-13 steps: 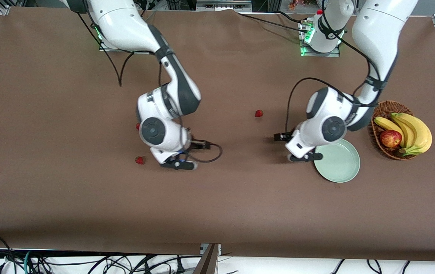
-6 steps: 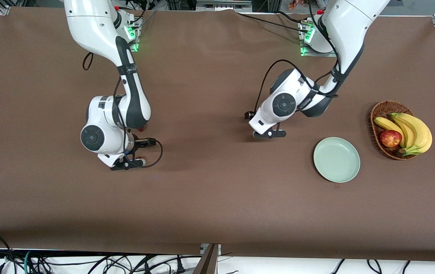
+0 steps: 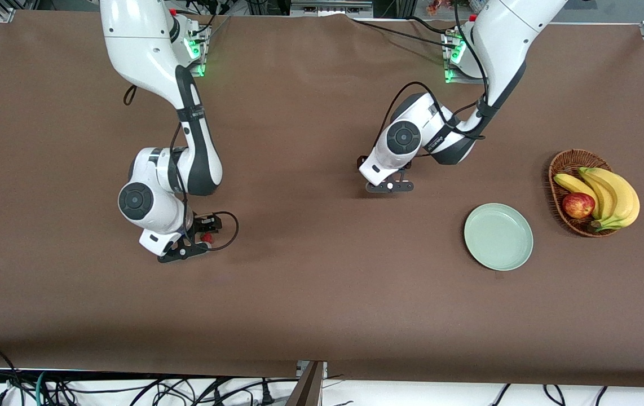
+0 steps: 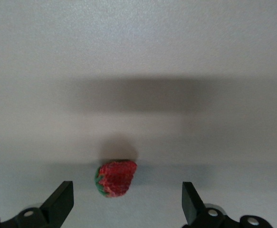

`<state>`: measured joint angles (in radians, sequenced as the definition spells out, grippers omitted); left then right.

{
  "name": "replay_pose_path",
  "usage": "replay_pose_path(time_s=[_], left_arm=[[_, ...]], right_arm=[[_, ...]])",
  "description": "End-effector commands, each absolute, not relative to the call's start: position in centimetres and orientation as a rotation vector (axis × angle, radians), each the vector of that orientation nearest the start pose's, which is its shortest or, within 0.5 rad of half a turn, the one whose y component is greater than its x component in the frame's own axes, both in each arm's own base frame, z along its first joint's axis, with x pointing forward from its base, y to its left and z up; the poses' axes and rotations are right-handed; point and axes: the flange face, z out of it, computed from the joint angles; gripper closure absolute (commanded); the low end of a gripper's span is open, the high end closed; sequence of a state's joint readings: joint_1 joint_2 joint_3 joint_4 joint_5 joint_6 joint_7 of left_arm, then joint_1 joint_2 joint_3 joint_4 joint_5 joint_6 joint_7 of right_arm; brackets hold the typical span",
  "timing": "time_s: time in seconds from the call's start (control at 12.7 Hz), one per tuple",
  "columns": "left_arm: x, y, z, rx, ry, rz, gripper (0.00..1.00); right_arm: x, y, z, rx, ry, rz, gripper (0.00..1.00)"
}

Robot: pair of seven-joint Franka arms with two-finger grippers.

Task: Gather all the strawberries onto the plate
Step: 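Grasp the strawberry with the left gripper while the right gripper reaches another, then carry the strawberry to the plate while the right gripper carries another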

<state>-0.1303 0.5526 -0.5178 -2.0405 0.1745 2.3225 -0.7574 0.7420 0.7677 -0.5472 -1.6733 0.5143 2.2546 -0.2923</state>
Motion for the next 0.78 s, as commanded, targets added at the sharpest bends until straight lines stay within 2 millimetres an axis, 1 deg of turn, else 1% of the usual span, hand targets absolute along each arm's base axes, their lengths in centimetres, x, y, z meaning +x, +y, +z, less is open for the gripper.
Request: replay_pose_path(time_s=[0.0,0.08,0.16,0.24,0.31,0.39,0.55,0.63,0.71], left_arm=[[44.7,-33.9,18.2,-3.108,0.017,0.309,0.04],[44.8,-33.9,18.3,-3.11,0.017,0.306,0.1],[44.8,-34.0,18.3,-3.11,0.021,0.304,0.2],[44.8,-34.0,18.3,-3.108,0.028,0.3,0.26],[44.8,-34.0,18.2,-3.095,0.072,0.272,0.3],[44.7,-34.0,18.1,-3.089,0.088,0.265,0.31],[44.7,-34.0,17.9,-3.088,0.09,0.269,0.35],[44.7,-34.0,17.9,-3.088,0.096,0.265,0.48],[44.7,-34.1,18.0,-3.09,0.109,0.25,0.58]], right_arm=[[65.8,17.9,19.8,-3.103,-0.468,0.038,0.56],[65.9,17.7,19.6,-3.103,-0.464,0.041,0.59],[66.0,17.8,19.5,-3.101,-0.457,0.038,0.73],[66.1,18.2,19.7,-3.096,-0.458,0.037,0.85],[66.3,18.7,20.1,-3.091,-0.457,0.029,0.91],[66.5,19.7,20.7,-3.076,-0.47,0.022,0.91],[66.2,21.6,21.6,-3.072,-0.355,0.052,0.91],[65.6,24.2,22.1,-3.063,-0.303,0.079,0.91],[65.1,26.7,22.8,-3.043,-0.211,0.113,0.9]])
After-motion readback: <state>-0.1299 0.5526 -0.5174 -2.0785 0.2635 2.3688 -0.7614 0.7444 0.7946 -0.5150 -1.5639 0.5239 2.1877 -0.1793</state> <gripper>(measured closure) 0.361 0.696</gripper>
